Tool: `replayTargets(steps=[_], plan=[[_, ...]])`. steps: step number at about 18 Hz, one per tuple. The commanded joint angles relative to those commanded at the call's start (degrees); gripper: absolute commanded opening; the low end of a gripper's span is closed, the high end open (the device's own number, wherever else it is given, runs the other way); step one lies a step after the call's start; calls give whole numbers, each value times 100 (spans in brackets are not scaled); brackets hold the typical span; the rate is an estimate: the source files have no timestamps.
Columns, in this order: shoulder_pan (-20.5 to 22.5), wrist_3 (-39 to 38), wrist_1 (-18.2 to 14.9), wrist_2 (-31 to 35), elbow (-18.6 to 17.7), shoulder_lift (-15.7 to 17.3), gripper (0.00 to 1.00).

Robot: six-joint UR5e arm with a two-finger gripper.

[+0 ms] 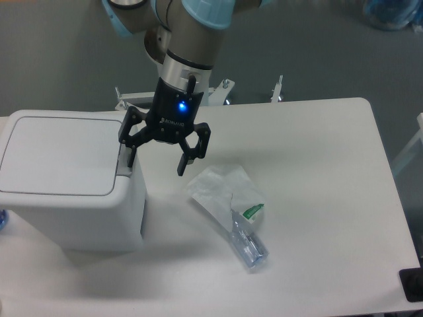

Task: Open the trash can
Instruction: 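Push the lid tab with the gripper to flip the lid open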

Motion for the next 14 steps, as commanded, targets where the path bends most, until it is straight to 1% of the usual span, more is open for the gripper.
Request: replayTargets(steps=[8, 11, 14], plan=[[35, -26, -9, 0, 17, 26, 100], [149, 61, -9, -18, 228, 114, 100], [377, 219, 0, -9, 544, 176, 100]])
